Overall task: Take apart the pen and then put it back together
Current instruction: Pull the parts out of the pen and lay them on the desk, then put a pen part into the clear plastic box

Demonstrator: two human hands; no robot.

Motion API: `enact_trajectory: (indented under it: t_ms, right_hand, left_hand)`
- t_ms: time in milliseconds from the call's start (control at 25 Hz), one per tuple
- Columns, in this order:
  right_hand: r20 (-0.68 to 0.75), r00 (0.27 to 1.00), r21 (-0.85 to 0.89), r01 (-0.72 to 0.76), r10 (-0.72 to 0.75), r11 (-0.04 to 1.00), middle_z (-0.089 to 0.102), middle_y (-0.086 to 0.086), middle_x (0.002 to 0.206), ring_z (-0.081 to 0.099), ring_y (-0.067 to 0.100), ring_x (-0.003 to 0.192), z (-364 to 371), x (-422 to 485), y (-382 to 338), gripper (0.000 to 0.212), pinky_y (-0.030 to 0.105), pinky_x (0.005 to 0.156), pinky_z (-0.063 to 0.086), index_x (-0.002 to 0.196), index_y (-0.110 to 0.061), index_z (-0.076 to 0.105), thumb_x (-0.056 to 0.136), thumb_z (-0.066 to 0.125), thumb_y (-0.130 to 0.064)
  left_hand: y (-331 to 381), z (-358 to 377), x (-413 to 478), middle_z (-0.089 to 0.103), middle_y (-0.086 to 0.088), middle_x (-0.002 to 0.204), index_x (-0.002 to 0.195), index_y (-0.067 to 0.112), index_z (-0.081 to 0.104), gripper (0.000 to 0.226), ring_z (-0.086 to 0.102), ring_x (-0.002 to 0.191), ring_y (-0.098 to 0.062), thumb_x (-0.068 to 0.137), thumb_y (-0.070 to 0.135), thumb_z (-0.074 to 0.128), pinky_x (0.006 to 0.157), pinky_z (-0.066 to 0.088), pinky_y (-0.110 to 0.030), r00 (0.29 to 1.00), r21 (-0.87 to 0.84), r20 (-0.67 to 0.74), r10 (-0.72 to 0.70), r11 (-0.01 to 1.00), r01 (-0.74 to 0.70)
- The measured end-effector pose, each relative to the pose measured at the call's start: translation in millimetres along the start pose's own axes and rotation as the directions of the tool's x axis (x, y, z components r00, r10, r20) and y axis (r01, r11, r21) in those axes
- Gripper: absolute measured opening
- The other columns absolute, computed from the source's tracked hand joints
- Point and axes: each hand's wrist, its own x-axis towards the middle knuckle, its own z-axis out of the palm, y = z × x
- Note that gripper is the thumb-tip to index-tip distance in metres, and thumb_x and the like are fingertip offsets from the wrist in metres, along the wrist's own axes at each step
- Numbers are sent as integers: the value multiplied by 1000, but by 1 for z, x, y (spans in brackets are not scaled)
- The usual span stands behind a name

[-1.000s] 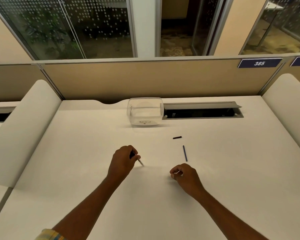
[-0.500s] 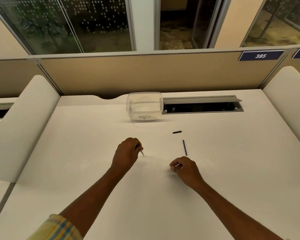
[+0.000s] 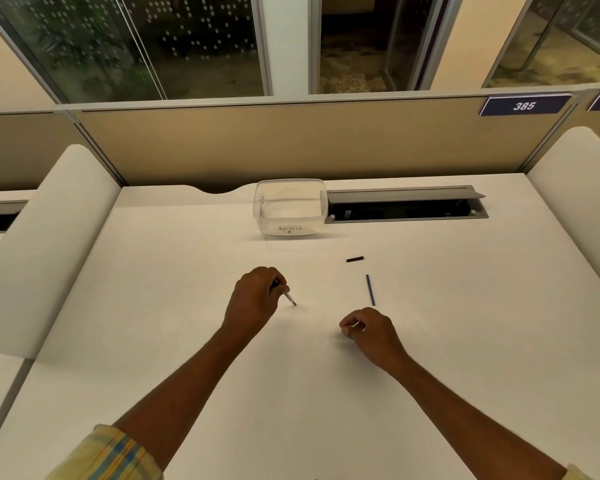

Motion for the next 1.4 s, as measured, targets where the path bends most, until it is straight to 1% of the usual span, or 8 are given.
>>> enact_trajectory:
  t_ms: [200, 360, 560, 800, 920, 1160, 1280, 1400]
  right_hand:
    - [6, 1000, 1, -9, 9, 1000, 73, -6, 97, 65, 3, 82, 3, -1, 0, 13, 15, 75, 47, 87, -24, 81, 88, 80, -11]
    - [11, 1000, 6, -9, 9, 1000, 72, -7, 97, 66, 4, 85, 3, -1, -2, 13, 14, 75, 46, 88, -25, 81, 89, 80, -11]
    - [23, 1000, -8, 7, -7, 1000, 72, -9, 97, 65, 1, 83, 6, -1, -7, 13, 11, 74, 44, 88, -25, 81, 88, 80, -12]
    - [46, 999, -31, 28, -26, 999, 71, -12, 95, 65, 1, 83, 13, 0, -17, 13, 15, 74, 44, 87, -27, 80, 88, 80, -14]
    - [75, 996, -54, 50, -45, 997, 70, -13, 96, 65, 1, 84, 15, 2, -23, 12, 12, 74, 43, 89, -26, 80, 89, 80, -14]
    - [120, 990, -89, 88, -77, 992, 74, -12, 94, 68, 4, 87, 21, 14, -36, 14, 24, 81, 52, 87, -28, 79, 89, 80, -14]
    - [145, 987, -111, 83, -67, 990, 77, -12, 87, 71, 9, 84, 27, 22, -48, 10, 33, 79, 58, 87, -29, 79, 90, 78, -19]
    - [149, 986, -188, 108, -81, 976, 76, -10, 83, 71, 12, 81, 36, 34, -61, 4, 37, 77, 59, 87, -30, 77, 89, 78, -27]
  left_hand:
    - [2, -5, 0, 70, 4, 87, 92, 19, 72, 4, 70, 75, -19, 95, 21, 75, 74, 61, -48, 1000, -32, -13, -12, 999, 12]
    - [5, -14, -2, 71, 5, 82, 89, 20, 73, 6, 72, 69, -18, 94, 19, 75, 73, 62, -50, 998, -106, -35, -43, 994, 39]
    - [8, -31, -9, 72, 1, 78, 87, 17, 73, 7, 73, 67, -23, 92, 15, 77, 72, 62, -52, 991, -212, -97, -95, 975, 73]
    - [2, -49, -21, 74, -2, 79, 86, 16, 75, 9, 74, 62, -22, 91, 9, 79, 69, 65, -47, 974, -342, -147, -174, 933, 115]
    - [-4, -56, -29, 75, -3, 79, 87, 15, 75, 10, 74, 63, -22, 90, 6, 78, 68, 66, -41, 965, -396, -162, -205, 909, 127]
    - [-21, -65, -42, 76, -12, 78, 88, 10, 75, 8, 75, 69, -31, 89, 3, 80, 64, 61, -20, 924, -557, -210, -321, 816, 157]
    - [-35, -63, -49, 78, -7, 76, 83, 12, 71, 13, 76, 71, -26, 89, 3, 79, 62, 57, -17, 909, -504, -213, -359, 837, 213]
    - [-47, -59, -54, 77, -3, 76, 78, 15, 66, 19, 71, 72, -19, 87, 4, 79, 63, 54, -25, 900, -458, -203, -385, 850, 261]
